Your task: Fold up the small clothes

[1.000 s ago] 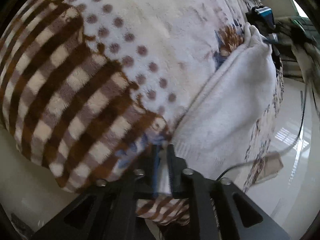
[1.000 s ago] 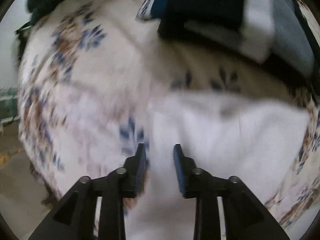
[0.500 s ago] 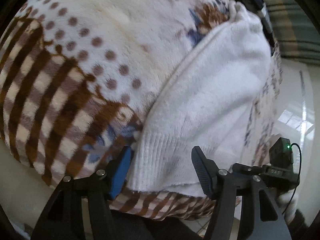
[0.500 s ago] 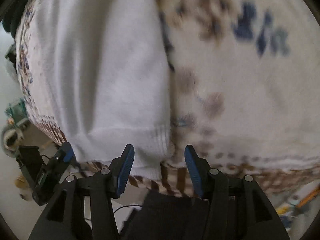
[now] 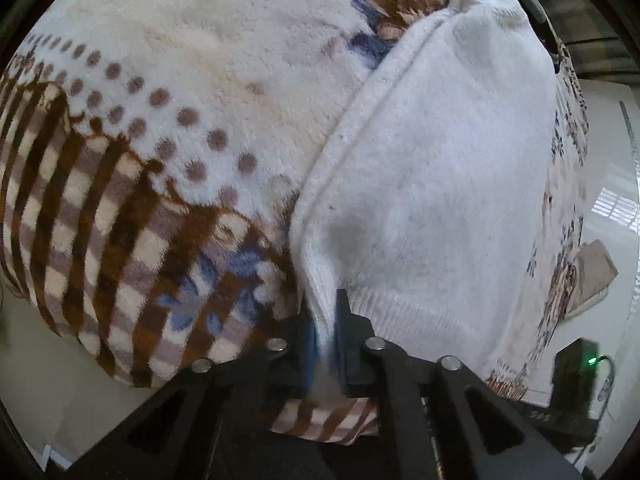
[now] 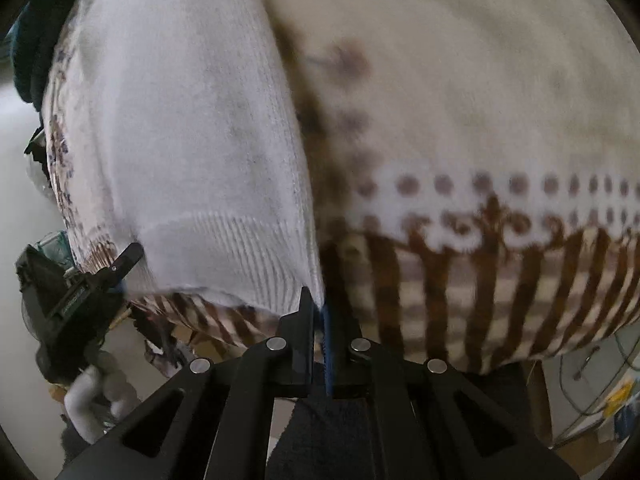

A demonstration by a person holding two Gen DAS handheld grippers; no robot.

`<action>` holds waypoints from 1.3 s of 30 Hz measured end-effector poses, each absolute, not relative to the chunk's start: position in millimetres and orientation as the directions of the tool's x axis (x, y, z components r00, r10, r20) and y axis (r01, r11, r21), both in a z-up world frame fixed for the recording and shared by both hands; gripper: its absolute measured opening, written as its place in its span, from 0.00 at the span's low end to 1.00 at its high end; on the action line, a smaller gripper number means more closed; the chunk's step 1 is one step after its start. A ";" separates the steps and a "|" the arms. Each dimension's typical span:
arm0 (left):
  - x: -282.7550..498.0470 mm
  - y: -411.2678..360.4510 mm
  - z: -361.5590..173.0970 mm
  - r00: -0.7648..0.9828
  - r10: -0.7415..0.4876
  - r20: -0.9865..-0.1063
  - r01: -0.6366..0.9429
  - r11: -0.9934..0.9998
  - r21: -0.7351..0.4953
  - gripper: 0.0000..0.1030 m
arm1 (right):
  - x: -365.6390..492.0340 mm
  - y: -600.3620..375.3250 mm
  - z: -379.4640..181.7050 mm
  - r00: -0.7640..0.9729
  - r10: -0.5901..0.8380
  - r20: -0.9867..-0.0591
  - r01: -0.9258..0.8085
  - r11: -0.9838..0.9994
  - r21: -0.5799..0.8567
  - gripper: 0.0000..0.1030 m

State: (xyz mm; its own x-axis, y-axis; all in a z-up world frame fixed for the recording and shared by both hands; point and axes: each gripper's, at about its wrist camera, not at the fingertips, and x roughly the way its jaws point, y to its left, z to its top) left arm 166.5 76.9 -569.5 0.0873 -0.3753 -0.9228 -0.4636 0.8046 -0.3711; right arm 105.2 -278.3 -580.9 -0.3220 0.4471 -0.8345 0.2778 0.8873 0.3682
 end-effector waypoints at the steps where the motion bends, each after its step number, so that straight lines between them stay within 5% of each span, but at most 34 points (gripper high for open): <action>1: 165.8 77.0 -565.7 0.099 -0.360 -0.927 -0.459 0.810 -0.364 0.06 | 104.5 -280.3 -583.5 -0.327 0.444 -0.834 0.282 0.888 0.362 0.02; 8: 145.9 109.5 -538.5 0.220 -0.320 -0.921 -0.520 0.761 -0.389 0.05 | 93.6 -245.4 -570.4 -0.347 0.489 -0.800 0.187 0.872 0.452 0.02; 16: 155.9 107.8 -577.0 0.057 -0.336 -0.940 -0.479 0.817 -0.321 0.11 | 91.7 -214.8 -617.1 -0.442 0.348 -0.827 0.078 0.933 0.351 0.07; 19: 169.0 110.5 -536.7 0.088 -0.346 -0.934 -0.439 0.829 -0.348 0.30 | 104.9 -209.2 -596.3 -0.433 0.393 -0.811 0.061 0.910 0.409 0.36; 21: 184.1 115.2 -504.1 0.154 -0.352 -0.923 -0.406 0.829 -0.384 0.52 | 118.4 -218.1 -573.4 -0.385 0.447 -0.807 0.086 0.888 0.451 0.58; 24: 221.1 120.8 -473.0 0.268 -0.366 -0.891 -0.367 0.816 -0.446 0.64 | 147.3 -239.7 -539.3 -0.297 0.498 -0.815 0.121 0.866 0.485 0.61; 28: 324.6 126.4 -483.4 0.360 -0.461 -0.811 -0.322 0.755 -0.572 0.65 | 199.1 -262.0 -511.8 -0.163 0.524 -0.836 0.172 0.849 0.499 0.62; 37: 530.3 93.8 -573.0 0.286 -0.531 -0.797 -0.200 0.781 -0.592 0.62 | 401.4 -280.6 -508.5 0.133 0.428 -0.894 0.262 0.854 0.449 0.62; 38: 538.2 91.6 -577.1 0.286 -0.542 -0.790 -0.185 0.778 -0.601 0.51 | 417.6 -281.9 -510.3 0.150 0.435 -0.888 0.271 0.846 0.460 0.62; 39: 549.1 86.5 -580.0 0.291 -0.547 -0.784 -0.144 0.786 -0.602 0.13 | 437.4 -281.0 -515.6 0.162 0.443 -0.882 0.280 0.836 0.471 0.63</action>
State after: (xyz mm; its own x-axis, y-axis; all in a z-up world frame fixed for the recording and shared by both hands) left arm 549.1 86.5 -580.0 0.2913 -0.5475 -0.7845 -0.1441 0.7856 -0.6017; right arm 437.4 -281.0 -515.6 0.1617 0.4429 -0.8819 0.2802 0.8363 0.4713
